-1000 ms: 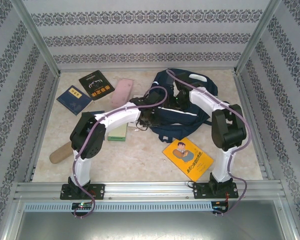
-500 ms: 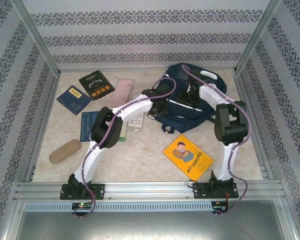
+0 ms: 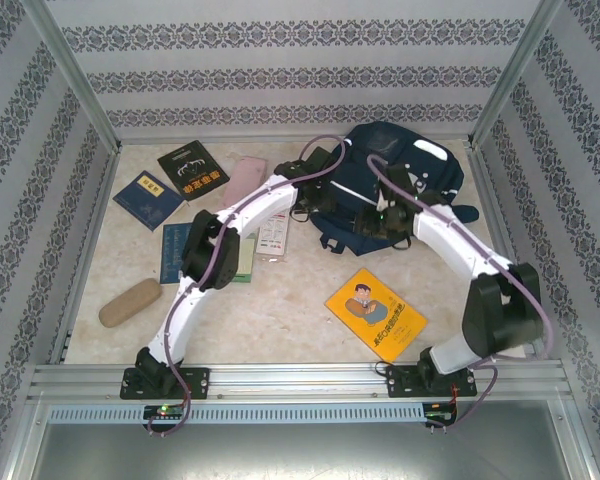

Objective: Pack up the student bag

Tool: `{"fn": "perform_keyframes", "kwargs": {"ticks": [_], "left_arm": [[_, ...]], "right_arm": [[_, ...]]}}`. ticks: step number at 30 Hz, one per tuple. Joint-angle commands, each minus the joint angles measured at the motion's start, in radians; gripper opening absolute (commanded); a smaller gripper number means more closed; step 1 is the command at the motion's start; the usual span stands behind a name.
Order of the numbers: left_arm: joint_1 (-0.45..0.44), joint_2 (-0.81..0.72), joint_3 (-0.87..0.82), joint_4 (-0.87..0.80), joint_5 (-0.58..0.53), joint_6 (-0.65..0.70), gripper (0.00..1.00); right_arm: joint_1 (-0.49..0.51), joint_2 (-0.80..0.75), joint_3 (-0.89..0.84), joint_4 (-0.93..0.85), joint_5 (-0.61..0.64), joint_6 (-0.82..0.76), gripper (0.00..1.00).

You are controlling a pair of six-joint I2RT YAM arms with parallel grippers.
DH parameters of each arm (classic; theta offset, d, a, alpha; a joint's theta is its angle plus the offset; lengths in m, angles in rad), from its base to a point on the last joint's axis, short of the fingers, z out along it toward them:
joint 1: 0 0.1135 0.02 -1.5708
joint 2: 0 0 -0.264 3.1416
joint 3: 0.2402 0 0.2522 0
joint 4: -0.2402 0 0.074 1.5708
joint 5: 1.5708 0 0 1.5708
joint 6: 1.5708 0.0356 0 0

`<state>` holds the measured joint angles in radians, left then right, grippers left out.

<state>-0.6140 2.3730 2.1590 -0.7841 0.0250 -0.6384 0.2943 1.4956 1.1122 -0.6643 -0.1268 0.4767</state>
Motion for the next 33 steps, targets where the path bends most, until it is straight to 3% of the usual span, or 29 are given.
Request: {"fn": "perform_keyframes", "kwargs": {"ticks": [1, 3, 6, 10, 16, 23, 33], "left_arm": [[0.003, -0.207, -0.127, 0.077, -0.017, 0.033, 0.78], [0.006, -0.3, -0.227, 0.133, -0.03, 0.034, 0.91], [0.014, -0.425, -0.375, 0.196, -0.034, 0.037, 1.0], [0.025, -0.554, -0.52, 0.211, -0.056, 0.041, 1.0], [0.035, -0.694, -0.699, 0.215, -0.084, 0.025, 1.0], [0.037, -0.794, -0.806, 0.213, -0.119, 0.009, 1.0], [0.036, -0.939, -0.955, 0.219, -0.106, -0.04, 1.0]], "right_arm": [[0.048, -0.088, -0.129, -0.028, 0.039, 0.034, 0.49], [0.082, -0.131, -0.207, 0.001, 0.029, 0.056, 0.5], [0.129, -0.152, -0.291, 0.044, 0.009, 0.085, 0.51], [0.207, -0.146, -0.384, 0.136, -0.061, 0.118, 0.52], [0.31, -0.092, -0.441, 0.242, -0.062, 0.186, 0.52], [0.376, 0.072, -0.332, 0.341, -0.063, 0.218, 0.51], [0.385, 0.378, 0.057, 0.315, -0.046, 0.203, 0.51]]}}
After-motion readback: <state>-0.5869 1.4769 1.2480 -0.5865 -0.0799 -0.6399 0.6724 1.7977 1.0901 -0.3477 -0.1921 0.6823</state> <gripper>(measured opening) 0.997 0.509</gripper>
